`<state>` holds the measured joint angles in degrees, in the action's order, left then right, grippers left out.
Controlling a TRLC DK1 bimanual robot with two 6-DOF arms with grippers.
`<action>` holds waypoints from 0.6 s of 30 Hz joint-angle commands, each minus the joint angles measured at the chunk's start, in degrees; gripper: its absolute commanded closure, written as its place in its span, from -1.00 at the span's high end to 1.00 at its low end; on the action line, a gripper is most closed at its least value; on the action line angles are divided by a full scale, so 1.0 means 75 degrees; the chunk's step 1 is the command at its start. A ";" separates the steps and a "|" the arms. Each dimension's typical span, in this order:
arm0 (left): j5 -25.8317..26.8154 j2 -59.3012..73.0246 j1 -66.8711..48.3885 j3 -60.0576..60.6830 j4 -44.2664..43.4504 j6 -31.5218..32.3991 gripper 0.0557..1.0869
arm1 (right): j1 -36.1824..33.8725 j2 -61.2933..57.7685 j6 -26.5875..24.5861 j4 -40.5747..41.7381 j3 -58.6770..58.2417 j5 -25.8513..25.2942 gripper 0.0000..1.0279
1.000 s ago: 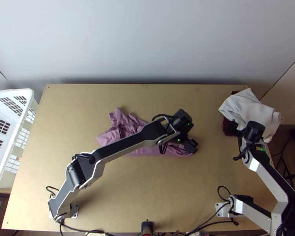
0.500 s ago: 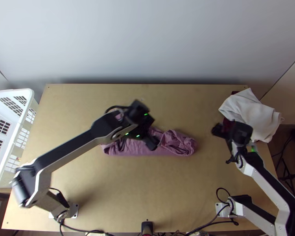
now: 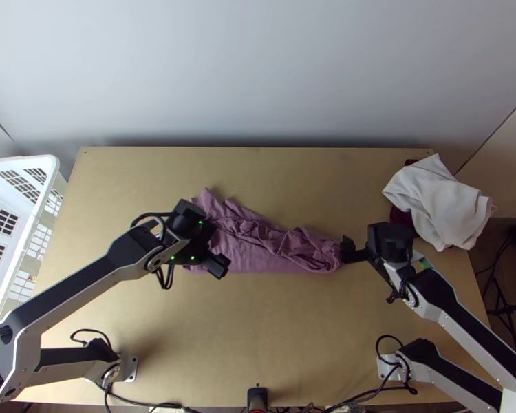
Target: Fold the t-shirt
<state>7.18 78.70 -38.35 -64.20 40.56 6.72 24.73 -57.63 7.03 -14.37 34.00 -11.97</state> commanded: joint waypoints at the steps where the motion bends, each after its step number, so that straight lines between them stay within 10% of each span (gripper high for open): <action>1: -0.0090 -0.0708 0.0519 0.0815 -0.0134 0.0369 0.91 | 0.0828 0.0183 -0.0749 -0.0568 0.0131 0.0060 0.91; 15: -0.0090 -0.1868 0.1281 0.1424 -0.0052 0.0592 0.91 | 0.1554 -0.2090 -0.1417 0.0252 0.0143 0.0060 0.89; 18: -0.0102 -0.2161 0.1375 0.1623 -0.0052 0.0569 0.91 | 0.1566 -0.2207 -0.1593 0.0334 -0.0092 0.0060 0.58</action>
<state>6.39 67.18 -30.50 -55.02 40.12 10.94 35.48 -68.86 -2.48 -13.41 34.76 -11.53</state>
